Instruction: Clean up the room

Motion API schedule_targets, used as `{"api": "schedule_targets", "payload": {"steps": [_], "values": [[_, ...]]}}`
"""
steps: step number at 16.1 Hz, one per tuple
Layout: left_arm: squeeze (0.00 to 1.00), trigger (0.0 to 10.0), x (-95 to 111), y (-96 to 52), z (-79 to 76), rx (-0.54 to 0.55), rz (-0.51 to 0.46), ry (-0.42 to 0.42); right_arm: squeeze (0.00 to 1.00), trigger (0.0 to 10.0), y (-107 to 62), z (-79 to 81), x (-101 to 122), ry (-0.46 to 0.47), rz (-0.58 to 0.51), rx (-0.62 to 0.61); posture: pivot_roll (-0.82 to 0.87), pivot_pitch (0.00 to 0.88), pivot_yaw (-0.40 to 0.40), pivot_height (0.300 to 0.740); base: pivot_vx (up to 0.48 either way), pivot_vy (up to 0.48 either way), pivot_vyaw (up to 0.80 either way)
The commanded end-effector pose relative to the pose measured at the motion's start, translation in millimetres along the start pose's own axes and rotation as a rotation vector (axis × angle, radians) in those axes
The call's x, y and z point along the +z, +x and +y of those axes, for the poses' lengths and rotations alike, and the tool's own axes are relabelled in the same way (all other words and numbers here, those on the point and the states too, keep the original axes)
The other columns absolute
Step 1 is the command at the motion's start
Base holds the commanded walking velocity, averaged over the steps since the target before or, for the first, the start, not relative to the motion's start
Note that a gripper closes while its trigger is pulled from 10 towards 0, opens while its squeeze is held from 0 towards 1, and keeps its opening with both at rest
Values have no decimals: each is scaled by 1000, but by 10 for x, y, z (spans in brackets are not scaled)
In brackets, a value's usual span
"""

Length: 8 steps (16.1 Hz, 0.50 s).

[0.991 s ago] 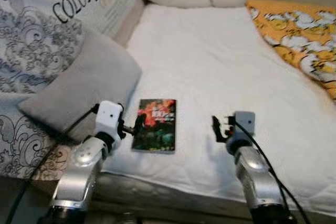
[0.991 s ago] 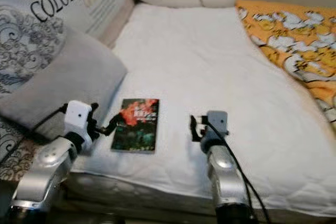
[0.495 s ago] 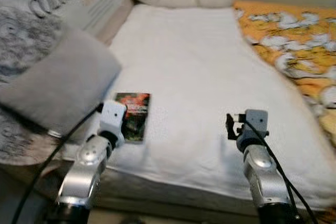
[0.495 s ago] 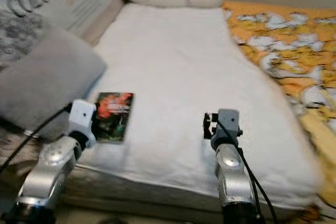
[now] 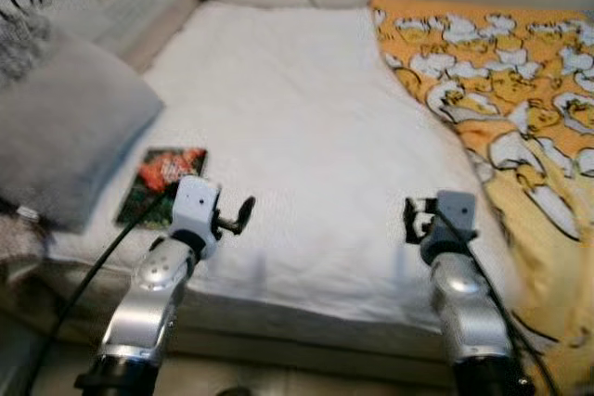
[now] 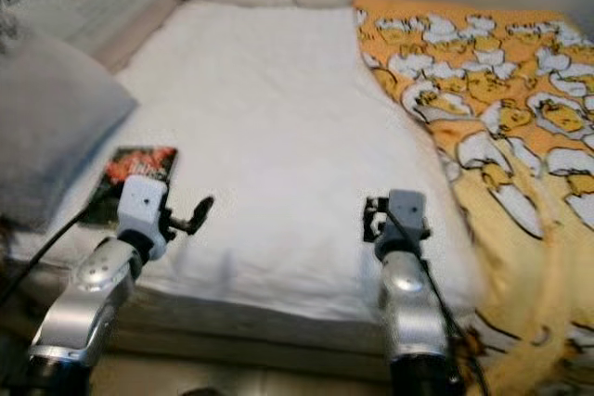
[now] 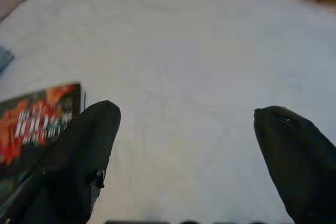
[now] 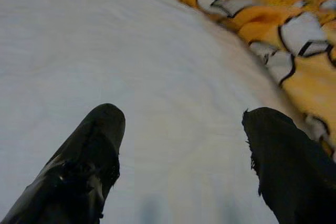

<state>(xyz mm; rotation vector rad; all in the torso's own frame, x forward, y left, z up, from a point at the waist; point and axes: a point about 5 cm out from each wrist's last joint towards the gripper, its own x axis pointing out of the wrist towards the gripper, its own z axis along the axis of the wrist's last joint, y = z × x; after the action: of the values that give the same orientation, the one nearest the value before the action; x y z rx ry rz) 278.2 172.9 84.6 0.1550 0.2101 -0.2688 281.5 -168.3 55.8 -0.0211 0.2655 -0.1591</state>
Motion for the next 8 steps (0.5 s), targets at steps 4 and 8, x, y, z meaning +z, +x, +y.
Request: {"api": "schedule_targets", "payload": {"steps": [4, 8], "values": [[157, 10000, 37, 17, 25, 16, -15, 12, 0, 10000, 11, 31, 42, -18, -10, 9, 66, 0, 16, 740, 0, -411, 0], [129, 10000, 38, 42, 74, 72, -18, 1, 0, 10000, 14, 63, 54, -32, -11, 31, 64, 0, 16, 740, 0, -307, 0]]}}
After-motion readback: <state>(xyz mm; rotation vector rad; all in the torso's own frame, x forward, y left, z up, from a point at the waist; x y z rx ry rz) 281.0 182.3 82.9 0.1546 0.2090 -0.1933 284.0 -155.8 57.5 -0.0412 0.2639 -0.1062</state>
